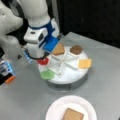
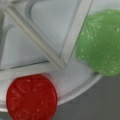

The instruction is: Ingredient selection for cheeseburger or sandwich

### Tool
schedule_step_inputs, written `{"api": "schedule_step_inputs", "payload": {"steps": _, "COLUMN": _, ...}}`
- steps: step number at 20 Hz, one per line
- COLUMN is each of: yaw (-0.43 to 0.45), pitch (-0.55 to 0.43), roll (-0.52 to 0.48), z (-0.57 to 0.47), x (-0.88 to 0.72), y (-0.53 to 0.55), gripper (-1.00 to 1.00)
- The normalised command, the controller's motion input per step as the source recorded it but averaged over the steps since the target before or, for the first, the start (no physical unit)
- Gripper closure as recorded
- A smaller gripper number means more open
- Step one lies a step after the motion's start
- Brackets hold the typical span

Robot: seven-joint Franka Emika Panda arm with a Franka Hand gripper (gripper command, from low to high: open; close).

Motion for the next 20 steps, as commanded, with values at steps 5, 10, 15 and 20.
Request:
{"api": "schedule_step_inputs", "payload": {"steps": 5, "yaw": -0.343, "pitch": 0.165, "roll": 0.369, "z": 0.16, "x": 0.20, "y": -0.28, "gripper": -1.00}}
{"api": "schedule_step_inputs", "payload": {"steps": 10, "yaw": -0.295, "pitch": 0.190, "roll": 0.395, "z": 0.02, "x": 0.25, "y": -0.33, "gripper": -1.00}}
{"api": "schedule_step_inputs", "payload": {"steps": 15, "yaw": -0.115, "pitch": 0.176, "roll": 0.506, "z": 0.08, "x": 0.31, "y": -0.19, "gripper": -1.00}}
{"api": "schedule_step_inputs", "payload": {"steps": 20, "yaw": 0.121, "pitch": 0.156, "roll": 0.475, "z": 0.12, "x": 0.30, "y": -0.16, "gripper": -1.00}}
